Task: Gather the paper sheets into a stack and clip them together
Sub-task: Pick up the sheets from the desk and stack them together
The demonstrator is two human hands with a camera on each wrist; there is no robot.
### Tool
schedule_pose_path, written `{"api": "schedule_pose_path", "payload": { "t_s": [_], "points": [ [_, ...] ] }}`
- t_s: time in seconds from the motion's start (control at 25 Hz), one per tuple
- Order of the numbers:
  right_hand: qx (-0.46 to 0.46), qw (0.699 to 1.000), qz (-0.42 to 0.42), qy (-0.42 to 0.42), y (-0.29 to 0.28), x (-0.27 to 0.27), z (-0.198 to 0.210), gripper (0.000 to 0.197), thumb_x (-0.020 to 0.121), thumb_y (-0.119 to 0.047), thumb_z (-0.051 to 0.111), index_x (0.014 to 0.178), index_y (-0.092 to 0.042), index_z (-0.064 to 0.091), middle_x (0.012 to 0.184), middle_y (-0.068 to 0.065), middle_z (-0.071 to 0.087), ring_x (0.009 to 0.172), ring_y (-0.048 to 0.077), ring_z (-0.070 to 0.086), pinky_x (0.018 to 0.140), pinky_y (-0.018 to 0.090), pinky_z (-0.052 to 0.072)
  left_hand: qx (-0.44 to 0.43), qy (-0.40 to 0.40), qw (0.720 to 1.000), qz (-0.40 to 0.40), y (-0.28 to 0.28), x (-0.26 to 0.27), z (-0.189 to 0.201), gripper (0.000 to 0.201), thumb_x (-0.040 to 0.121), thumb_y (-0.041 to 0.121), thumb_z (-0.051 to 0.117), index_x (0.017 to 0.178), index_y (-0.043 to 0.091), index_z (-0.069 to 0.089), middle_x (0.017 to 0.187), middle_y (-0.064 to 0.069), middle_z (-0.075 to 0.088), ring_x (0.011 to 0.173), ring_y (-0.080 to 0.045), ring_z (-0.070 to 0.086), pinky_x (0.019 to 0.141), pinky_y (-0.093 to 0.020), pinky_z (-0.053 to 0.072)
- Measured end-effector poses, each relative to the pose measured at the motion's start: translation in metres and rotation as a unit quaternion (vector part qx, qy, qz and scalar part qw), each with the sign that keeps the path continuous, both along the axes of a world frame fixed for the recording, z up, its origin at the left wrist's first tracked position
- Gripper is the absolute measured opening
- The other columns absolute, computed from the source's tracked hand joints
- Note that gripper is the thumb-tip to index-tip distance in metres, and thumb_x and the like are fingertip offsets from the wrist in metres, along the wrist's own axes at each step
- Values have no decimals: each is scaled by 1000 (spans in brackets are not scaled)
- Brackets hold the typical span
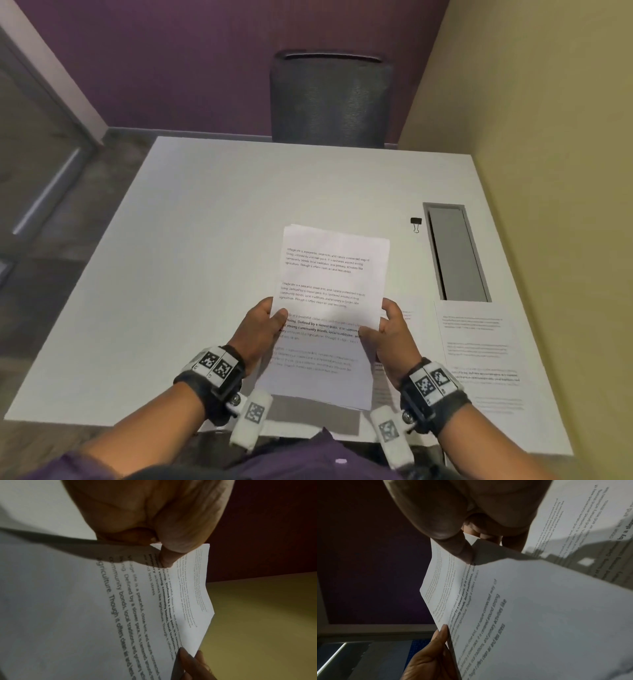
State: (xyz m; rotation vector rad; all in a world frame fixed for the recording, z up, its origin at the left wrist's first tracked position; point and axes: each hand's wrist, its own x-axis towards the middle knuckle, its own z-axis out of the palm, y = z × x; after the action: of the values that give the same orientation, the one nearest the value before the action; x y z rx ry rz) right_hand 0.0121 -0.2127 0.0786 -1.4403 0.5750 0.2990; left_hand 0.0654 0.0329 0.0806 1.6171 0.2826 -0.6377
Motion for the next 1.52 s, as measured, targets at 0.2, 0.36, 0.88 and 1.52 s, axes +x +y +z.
{"api": "schedule_pose_path", "payload": {
  "t_s": [0.2, 0.36, 0.88, 1.52],
  "points": [
    [-44, 999, 8, -19, 22, -13, -1, 50, 83, 10, 58, 123, -20, 54, 115, 2, 75, 104, 24, 72, 93, 53, 57, -4, 13, 1000, -18, 16, 4, -11, 23, 105, 26, 47, 114, 12, 63, 104, -7, 78, 99, -28, 73, 94, -51, 56],
    [-60, 998, 15, -28, 17, -14, 4, 45, 86, 2, 61, 122, -25, 54, 120, 1, 72, 106, 23, 71, 87, 46, 59, -3, 6, 1000, -21, 11, 2, -9, 23, 105, 26, 46, 113, 12, 63, 104, -7, 78, 98, -27, 74, 94, -53, 56],
    [8, 987, 116, -115, -34, 5, 45, 44, 92, 13, 52, 119, -21, 59, 113, 2, 76, 100, 22, 74, 81, 35, 61, -64, 8, 997, -30, 5, 2, 36, 29, 99, 2, 56, 124, 15, 62, 115, -11, 75, 99, -31, 74, 80, -43, 61],
    [323, 946, 17, -20, -12, -1, 36, 38, 92, 10, 54, 127, -5, 61, 124, 17, 70, 112, 34, 68, 82, 47, 61, -149, -54, 932, 325, -31, -39, 45, 20, 98, 1, 55, 110, 10, 68, 98, -7, 78, 86, -26, 66, 74, -40, 48]
  ]
}}
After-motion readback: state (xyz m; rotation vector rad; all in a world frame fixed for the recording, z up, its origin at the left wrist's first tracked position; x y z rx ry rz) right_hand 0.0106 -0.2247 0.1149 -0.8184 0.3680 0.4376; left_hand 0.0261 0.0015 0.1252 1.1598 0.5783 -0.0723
